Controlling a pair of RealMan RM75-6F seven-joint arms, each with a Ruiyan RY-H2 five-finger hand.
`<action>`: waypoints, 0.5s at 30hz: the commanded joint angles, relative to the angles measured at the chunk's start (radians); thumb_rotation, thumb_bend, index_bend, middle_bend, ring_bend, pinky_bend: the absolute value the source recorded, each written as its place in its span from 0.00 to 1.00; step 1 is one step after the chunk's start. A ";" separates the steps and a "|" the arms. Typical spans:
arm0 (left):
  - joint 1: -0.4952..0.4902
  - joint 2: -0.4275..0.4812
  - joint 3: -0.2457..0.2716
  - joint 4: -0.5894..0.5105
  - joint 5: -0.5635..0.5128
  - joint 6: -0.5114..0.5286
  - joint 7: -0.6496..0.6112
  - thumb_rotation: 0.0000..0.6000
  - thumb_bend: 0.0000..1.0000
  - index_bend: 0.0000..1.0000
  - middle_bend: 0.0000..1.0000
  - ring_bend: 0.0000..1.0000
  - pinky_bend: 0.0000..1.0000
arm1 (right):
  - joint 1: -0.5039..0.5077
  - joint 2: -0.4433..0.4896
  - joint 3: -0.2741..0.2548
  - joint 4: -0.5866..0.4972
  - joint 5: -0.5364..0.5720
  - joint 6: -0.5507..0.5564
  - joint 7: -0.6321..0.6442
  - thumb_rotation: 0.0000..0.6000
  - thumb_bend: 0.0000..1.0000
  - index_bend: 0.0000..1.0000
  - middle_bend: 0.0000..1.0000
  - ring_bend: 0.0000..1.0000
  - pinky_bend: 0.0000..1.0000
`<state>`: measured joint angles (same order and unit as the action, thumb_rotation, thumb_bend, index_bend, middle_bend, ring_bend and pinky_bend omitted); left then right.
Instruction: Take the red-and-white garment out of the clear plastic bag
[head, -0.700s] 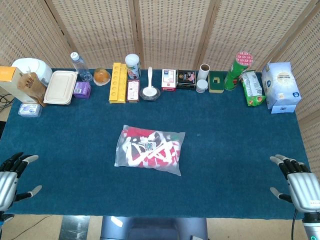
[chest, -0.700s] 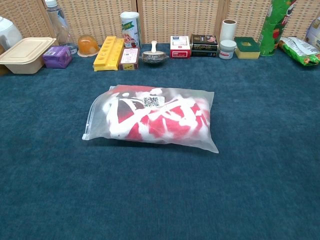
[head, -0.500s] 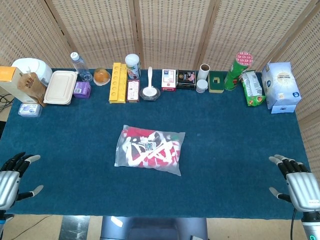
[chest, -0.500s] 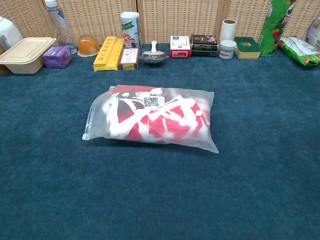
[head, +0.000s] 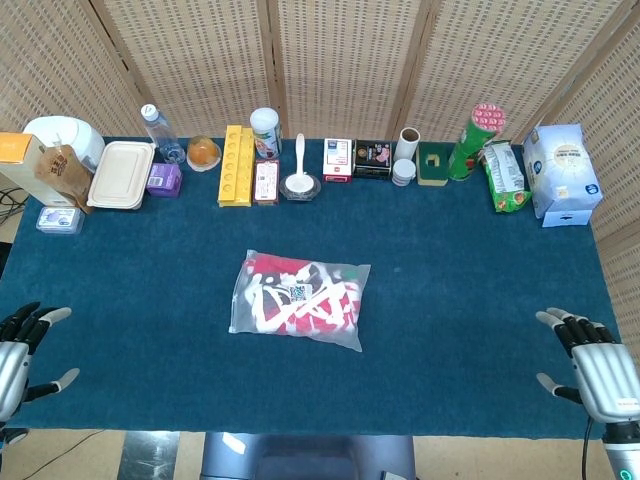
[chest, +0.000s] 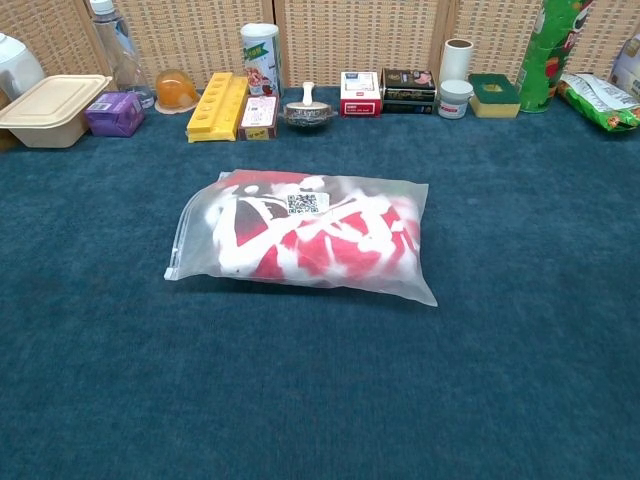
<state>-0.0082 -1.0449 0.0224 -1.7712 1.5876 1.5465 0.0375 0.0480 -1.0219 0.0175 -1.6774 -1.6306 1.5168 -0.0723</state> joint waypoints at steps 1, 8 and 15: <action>0.000 0.002 -0.001 -0.002 -0.002 0.000 0.003 1.00 0.12 0.21 0.23 0.12 0.17 | 0.012 0.000 0.000 -0.001 -0.014 -0.008 0.018 1.00 0.08 0.22 0.24 0.26 0.29; -0.009 0.018 -0.015 -0.010 -0.012 -0.004 0.018 1.00 0.12 0.21 0.23 0.12 0.17 | 0.106 0.004 0.014 -0.048 -0.115 -0.072 0.043 1.00 0.08 0.21 0.24 0.26 0.29; -0.022 0.031 -0.030 -0.002 -0.027 -0.015 0.010 1.00 0.12 0.21 0.23 0.12 0.17 | 0.246 -0.025 0.060 -0.153 -0.155 -0.216 -0.026 1.00 0.06 0.15 0.23 0.25 0.29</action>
<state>-0.0287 -1.0160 -0.0060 -1.7746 1.5624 1.5334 0.0495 0.2538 -1.0307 0.0553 -1.7925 -1.7791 1.3498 -0.0582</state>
